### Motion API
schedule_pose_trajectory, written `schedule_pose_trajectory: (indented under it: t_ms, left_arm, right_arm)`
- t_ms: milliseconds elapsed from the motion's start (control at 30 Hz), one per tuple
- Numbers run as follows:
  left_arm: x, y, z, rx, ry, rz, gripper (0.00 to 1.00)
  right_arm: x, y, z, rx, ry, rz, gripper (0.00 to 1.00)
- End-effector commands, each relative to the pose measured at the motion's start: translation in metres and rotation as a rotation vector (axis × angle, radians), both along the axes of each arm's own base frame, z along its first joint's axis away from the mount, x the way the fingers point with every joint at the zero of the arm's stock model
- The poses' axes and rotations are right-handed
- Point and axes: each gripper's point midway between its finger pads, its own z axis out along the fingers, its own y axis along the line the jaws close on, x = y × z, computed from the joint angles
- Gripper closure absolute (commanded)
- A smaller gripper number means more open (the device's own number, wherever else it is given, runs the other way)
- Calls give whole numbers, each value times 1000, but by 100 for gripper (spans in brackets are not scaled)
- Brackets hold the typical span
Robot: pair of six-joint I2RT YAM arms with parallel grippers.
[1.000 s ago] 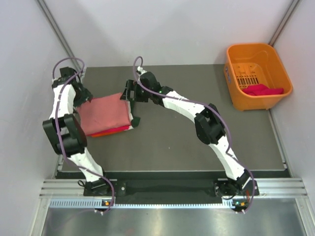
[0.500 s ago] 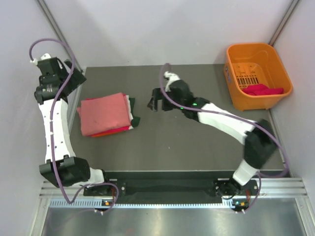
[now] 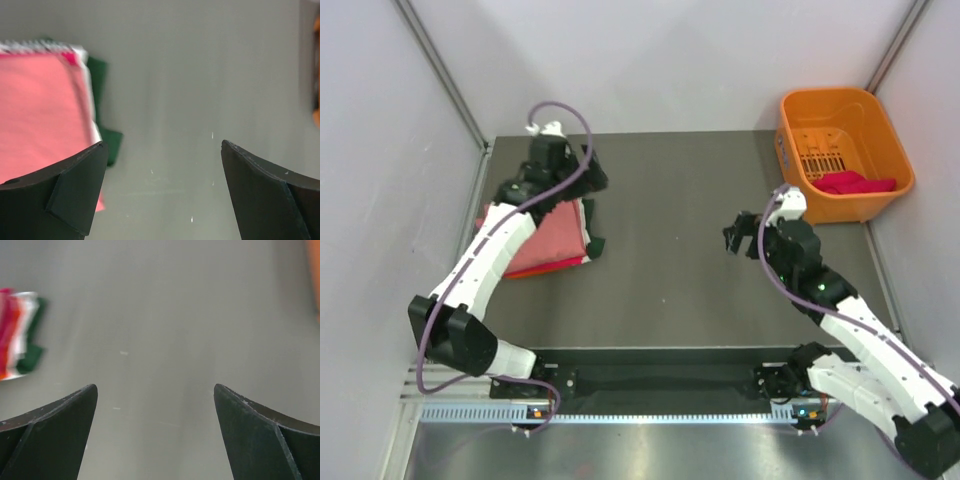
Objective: Fold and stack the t-shirts
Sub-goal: Reset both grippers
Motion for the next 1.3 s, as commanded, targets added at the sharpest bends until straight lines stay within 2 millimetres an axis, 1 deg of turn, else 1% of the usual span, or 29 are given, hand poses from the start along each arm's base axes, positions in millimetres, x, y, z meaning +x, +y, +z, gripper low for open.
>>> schedule_pose_trajectory:
  t_ms: [0, 33, 67, 100, 133, 167, 200, 233, 267, 300, 333, 367, 400, 433, 467, 500, 533, 567, 600, 667, 700, 733, 767, 867, 900, 933, 1100, 1267]
  left_arm:
    - [-6, -37, -1, -17, -90, -52, 1]
    - [-14, -43, -26, 4, -51, -70, 2]
    - [-15, -53, -31, -4, -70, -91, 2]
    - [-19, -61, -40, -5, -73, -117, 3]
    - [-29, -75, -48, 1, -77, -163, 3]
    - [-40, -78, -76, 25, -39, -184, 3]
    - [-44, -91, -76, 22, -84, -227, 4]
    - [-54, -90, -100, 50, -55, -241, 3]
    - [-58, -92, -107, 58, -60, -251, 3]
    - [-61, -95, -110, 62, -79, -272, 3]
    - [-70, -91, -124, 74, -66, -285, 3]
    - [-73, -89, -129, 76, -71, -292, 2]
    - [-77, -86, -127, 81, -100, -302, 3]
    - [-81, -84, -136, 76, -122, -310, 2]
    - [-84, -83, -140, 78, -138, -323, 2]
    - [-86, -81, -134, 71, -180, -330, 2]
    - [-92, -78, -145, 68, -191, -334, 3]
    - [-93, -77, -146, 61, -204, -334, 3]
    - [-96, -76, -147, 51, -214, -334, 3]
    - [-100, -76, -149, 19, -257, -345, 3]
    - [-103, -78, -150, 10, -264, -361, 3]
    - [-103, -81, -147, 0, -268, -369, 3]
    - [-107, -83, -147, -9, -252, -388, 3]
    - [-109, -86, -143, -39, -244, -392, 4]
    - [-110, -87, -141, -50, -248, -394, 4]
    - [-110, -87, -142, -49, -247, -393, 4]
    - [-109, -81, -143, -29, -256, -373, 4]
    - [-110, -81, -143, -24, -260, -377, 4]
  right_arm:
    - [-9, -52, -20, -103, -3, -194, 0]
    - [-12, -59, -22, -111, -9, -220, 0]
    - [-15, -63, -20, -102, -30, -234, 1]
    - [-18, -67, -31, -113, -23, -248, 0]
    - [-19, -73, -32, -109, -33, -275, 0]
    - [-21, -74, -28, -79, -50, -290, 0]
    - [-21, -73, -28, -65, -66, -285, 0]
    - [-21, -75, -28, -57, -72, -298, 0]
    - [-21, -78, -27, -43, -85, -319, 0]
    - [-21, -80, -35, -40, -83, -336, 0]
    - [-21, -84, -38, -40, -88, -356, 0]
    - [-22, -85, -55, -54, -68, -359, 0]
    - [-19, -86, -54, -18, -93, -385, 0]
    - [-18, -89, -60, -37, -101, -396, 0]
    - [-16, -87, -63, -35, -121, -385, 0]
    - [-14, -84, -66, -24, -132, -373, 0]
    - [-14, -78, -62, -21, -133, -339, 0]
    - [-14, -77, -60, -43, -131, -323, 0]
    - [-14, -76, -64, -39, -127, -318, 0]
    - [-15, -77, -64, -23, -132, -326, 0]
    - [-16, -77, -64, -23, -128, -328, 0]
    - [-17, -78, -65, -22, -129, -328, 0]
    - [-17, -78, -62, -14, -142, -328, 0]
    - [-20, -80, -60, 5, -159, -337, 0]
    - [-21, -81, -62, 7, -158, -342, 0]
    - [-22, -82, -60, 16, -167, -345, 0]
    - [-24, -83, -62, 24, -168, -346, 0]
    - [-24, -81, -65, 26, -156, -339, 0]
